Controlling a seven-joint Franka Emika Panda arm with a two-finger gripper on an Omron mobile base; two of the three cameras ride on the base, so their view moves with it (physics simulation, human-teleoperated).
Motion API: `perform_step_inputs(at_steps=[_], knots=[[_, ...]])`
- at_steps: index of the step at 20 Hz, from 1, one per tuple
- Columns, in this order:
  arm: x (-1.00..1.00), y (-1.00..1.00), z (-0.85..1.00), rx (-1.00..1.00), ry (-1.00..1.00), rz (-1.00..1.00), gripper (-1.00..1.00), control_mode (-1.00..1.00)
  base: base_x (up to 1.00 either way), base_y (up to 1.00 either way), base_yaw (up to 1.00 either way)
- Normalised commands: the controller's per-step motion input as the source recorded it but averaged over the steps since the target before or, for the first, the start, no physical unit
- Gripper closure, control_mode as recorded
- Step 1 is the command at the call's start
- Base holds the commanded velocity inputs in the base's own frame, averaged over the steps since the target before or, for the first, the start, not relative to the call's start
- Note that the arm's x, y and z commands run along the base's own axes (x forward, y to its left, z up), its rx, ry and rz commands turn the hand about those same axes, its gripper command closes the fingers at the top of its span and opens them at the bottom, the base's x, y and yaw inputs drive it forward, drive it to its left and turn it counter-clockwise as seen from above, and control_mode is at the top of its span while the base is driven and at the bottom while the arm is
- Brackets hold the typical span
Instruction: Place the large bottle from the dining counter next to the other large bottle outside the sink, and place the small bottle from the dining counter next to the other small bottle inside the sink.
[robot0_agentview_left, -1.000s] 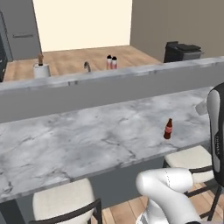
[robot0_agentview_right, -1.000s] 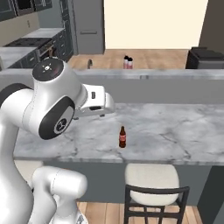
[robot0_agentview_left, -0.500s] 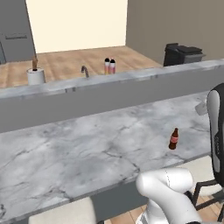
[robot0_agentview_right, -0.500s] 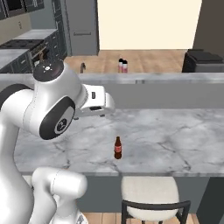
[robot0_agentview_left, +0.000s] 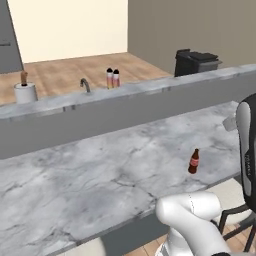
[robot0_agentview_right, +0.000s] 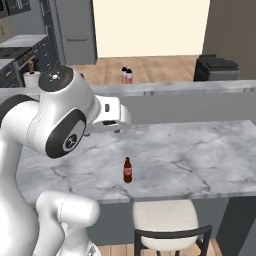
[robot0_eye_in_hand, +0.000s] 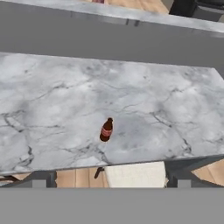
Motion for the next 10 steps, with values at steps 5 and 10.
perform_step_inputs(at_steps=[5,10], knots=[[0.0,0.0,0.0,0.0,0.0,0.0,-1.0,1.0,0.26,0.27,-0.16],[0.0,0.0,0.0,0.0,0.0,0.0,-1.0,1.0,0.08,0.24,-0.09]])
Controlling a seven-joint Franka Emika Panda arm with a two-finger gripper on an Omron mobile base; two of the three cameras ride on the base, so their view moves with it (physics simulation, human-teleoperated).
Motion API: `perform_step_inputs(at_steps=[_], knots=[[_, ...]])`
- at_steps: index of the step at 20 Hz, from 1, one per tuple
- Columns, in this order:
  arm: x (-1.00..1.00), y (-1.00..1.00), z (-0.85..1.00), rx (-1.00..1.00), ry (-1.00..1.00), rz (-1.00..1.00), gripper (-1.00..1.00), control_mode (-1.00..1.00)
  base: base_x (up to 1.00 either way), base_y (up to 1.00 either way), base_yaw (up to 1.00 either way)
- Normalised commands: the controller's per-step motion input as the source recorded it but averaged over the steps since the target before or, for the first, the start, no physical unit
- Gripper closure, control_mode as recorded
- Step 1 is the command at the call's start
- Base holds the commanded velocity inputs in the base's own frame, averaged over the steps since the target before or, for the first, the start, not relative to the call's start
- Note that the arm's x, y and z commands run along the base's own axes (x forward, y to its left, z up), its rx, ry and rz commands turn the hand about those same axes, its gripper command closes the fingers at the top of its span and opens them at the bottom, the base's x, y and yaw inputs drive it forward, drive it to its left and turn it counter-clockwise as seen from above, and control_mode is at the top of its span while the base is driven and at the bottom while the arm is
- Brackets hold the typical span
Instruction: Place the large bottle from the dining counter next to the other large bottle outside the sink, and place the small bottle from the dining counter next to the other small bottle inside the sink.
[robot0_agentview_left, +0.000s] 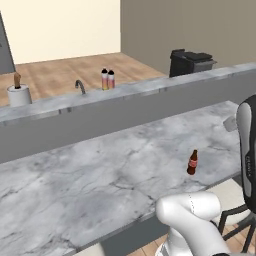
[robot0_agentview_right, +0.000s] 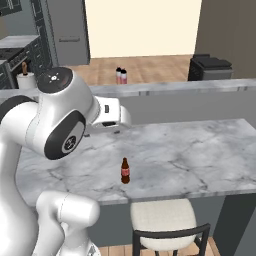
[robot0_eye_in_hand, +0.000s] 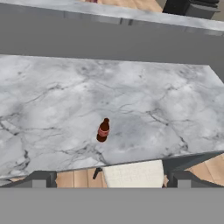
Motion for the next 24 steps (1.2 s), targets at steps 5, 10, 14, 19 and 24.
perform_step_inputs(at_steps=[5,10,14,19,24], knots=[[0.0,0.1,-0.12,0.0,0.0,-0.08,-1.0,-1.0,0.0,0.0,0.0],[-0.02,0.1,-0.02,0.0,0.04,-0.09,-1.0,-1.0,0.0,0.0,0.0],[0.0,0.05,0.0,0.0,0.07,-0.08,-1.0,-1.0,0.0,0.0,0.0],[0.05,0.02,0.02,0.0,0.1,-0.07,-1.0,-1.0,0.0,0.0,0.0],[0.01,0.0,0.0,0.0,0.09,-0.04,-1.0,-1.0,0.0,0.0,0.0]])
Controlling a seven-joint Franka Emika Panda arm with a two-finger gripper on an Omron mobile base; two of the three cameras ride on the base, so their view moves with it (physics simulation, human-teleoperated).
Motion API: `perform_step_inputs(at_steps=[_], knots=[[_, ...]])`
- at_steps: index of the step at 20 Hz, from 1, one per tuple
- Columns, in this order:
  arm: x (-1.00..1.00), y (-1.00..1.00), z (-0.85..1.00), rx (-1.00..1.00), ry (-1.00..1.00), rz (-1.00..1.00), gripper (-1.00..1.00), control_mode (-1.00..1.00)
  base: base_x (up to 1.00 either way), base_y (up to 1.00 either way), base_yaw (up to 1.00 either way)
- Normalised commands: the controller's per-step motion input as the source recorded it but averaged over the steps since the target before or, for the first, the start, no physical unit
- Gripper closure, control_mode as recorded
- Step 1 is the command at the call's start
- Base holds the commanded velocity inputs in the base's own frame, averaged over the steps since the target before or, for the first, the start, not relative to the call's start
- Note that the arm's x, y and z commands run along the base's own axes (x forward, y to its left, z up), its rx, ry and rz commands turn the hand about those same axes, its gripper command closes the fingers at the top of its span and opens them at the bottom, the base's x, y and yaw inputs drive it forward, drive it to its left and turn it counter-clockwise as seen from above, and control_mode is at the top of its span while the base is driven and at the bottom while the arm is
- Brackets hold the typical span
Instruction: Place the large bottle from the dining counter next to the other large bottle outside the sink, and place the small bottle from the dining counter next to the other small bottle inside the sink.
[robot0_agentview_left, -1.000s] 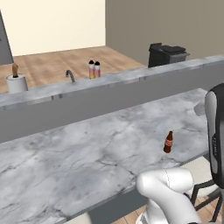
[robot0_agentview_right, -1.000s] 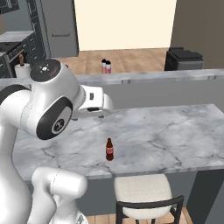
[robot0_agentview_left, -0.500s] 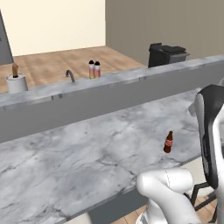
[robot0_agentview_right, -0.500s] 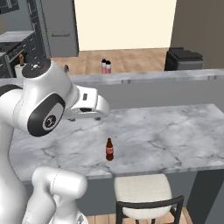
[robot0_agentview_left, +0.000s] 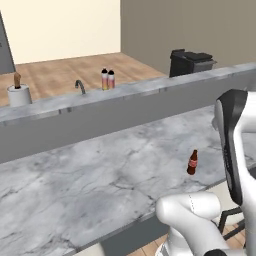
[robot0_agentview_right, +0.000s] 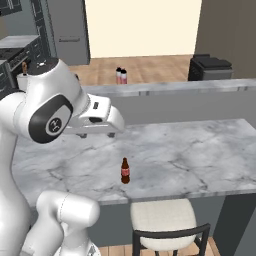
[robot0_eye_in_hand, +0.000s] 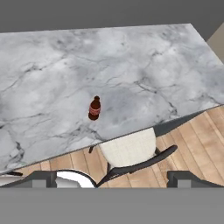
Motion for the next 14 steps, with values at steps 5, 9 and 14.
perform_step_inputs(at_steps=[5,9,14], knots=[[0.15,0.0,0.0,0.0,0.09,-0.04,-1.0,-1.0,0.0,0.0,0.0],[0.25,0.0,-0.07,0.0,0.05,-0.03,-1.0,-1.0,0.0,0.0,0.0],[0.29,0.0,-0.19,0.0,0.01,0.0,-1.0,-1.0,0.0,0.0,0.0]])
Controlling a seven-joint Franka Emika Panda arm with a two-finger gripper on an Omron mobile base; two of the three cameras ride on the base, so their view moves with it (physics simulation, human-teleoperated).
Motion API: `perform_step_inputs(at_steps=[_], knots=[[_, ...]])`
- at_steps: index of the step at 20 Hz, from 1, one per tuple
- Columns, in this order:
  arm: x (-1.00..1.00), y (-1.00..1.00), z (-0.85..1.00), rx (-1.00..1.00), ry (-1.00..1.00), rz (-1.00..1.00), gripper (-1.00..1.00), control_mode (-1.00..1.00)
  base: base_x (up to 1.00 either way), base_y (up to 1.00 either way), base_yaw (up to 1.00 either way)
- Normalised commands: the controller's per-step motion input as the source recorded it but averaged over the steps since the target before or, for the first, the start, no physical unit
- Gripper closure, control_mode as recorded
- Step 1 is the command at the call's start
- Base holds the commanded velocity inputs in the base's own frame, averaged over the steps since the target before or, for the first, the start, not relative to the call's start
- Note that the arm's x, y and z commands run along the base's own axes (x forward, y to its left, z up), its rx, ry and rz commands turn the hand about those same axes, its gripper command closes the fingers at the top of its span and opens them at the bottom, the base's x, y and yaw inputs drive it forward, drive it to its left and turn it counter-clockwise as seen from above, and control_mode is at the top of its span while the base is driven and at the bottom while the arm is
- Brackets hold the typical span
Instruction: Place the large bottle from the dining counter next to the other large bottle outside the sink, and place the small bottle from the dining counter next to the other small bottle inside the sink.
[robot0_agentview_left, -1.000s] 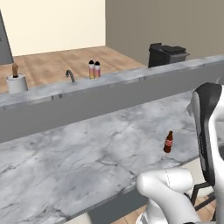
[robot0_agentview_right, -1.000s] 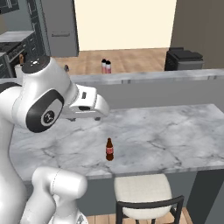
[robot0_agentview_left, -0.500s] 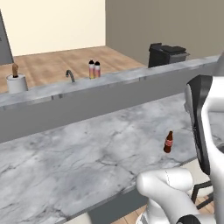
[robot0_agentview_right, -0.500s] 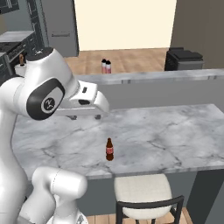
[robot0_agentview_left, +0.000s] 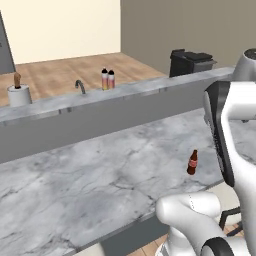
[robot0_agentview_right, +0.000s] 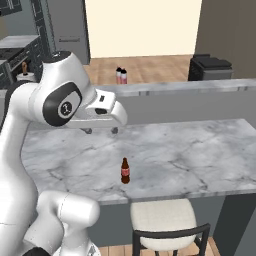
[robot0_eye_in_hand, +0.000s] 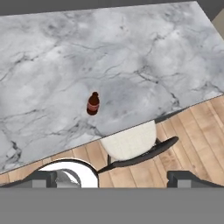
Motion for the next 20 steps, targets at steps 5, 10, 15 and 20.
perform_step_inputs(at_steps=[5,10,15,20], knots=[[0.15,0.0,-0.23,0.0,0.02,0.0,-1.0,-1.0,0.0,0.0,0.0],[0.08,0.0,-0.15,0.0,0.03,0.0,-1.0,-1.0,0.0,0.0,0.0],[0.01,0.0,-0.04,0.0,0.0,0.0,-1.0,-1.0,0.0,0.0,0.0],[0.01,0.0,-0.06,0.01,0.0,0.0,-1.0,-1.0,0.0,0.0,0.0]])
